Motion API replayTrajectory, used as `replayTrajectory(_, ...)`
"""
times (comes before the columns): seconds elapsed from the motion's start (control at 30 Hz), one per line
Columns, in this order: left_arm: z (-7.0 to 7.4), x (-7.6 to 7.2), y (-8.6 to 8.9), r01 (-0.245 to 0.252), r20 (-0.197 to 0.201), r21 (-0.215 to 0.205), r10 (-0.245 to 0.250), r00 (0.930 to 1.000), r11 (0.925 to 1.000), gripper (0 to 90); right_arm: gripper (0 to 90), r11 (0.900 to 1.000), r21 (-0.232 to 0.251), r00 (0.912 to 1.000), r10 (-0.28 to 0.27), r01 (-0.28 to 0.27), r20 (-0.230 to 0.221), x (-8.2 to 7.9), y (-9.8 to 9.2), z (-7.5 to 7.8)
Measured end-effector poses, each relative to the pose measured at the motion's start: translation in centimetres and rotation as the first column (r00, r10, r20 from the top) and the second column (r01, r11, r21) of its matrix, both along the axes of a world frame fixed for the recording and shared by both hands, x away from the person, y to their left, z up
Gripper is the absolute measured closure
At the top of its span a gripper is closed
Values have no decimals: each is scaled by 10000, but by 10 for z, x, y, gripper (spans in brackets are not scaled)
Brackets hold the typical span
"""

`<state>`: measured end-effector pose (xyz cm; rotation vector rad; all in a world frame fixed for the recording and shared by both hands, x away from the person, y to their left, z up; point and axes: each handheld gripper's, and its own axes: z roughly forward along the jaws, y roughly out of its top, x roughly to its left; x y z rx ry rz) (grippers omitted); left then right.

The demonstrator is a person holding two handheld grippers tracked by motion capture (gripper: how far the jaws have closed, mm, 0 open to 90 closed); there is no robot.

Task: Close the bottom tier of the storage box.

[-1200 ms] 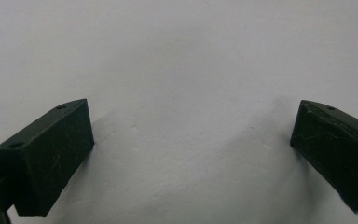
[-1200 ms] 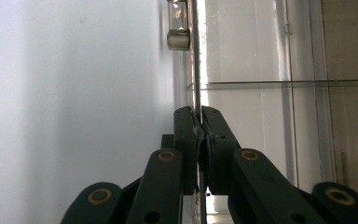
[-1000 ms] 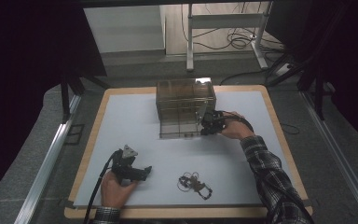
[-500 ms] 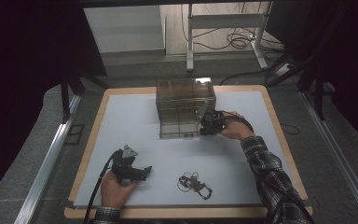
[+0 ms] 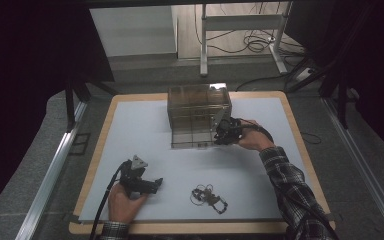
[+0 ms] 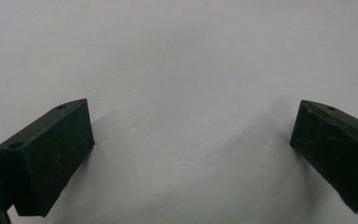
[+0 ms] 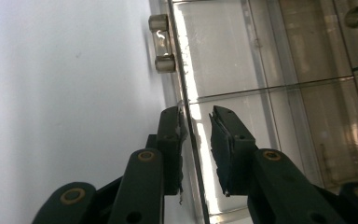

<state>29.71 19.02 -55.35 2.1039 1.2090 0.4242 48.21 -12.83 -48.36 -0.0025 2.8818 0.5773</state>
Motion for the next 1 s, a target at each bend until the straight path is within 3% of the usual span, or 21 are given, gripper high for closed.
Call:
replayTrajectory(0.2,0,0,0,-1,0,-1,1,10000,10000,0,671,9994,264,9995,-222,216,232,-6,2,4)
replayTrajectory(0.43,0,0,0,-1,-1,1,1,10000,10000,0,630,9963,594,9978,-633,621,189,-11,3,6)
replayTrajectory(0.73,0,0,0,-3,2,0,3,10000,10000,0,606,9851,943,9893,-1453,1435,122,-18,2,5)
replayTrajectory(0.87,0,0,0,-2,0,1,2,10000,10000,0,607,9747,1071,9802,-1981,1961,77,-20,1,6)
replayTrajectory(1.0,0,0,0,-1,0,1,1,10000,10000,0,604,9721,1149,9787,-2054,2045,-37,-23,0,6)
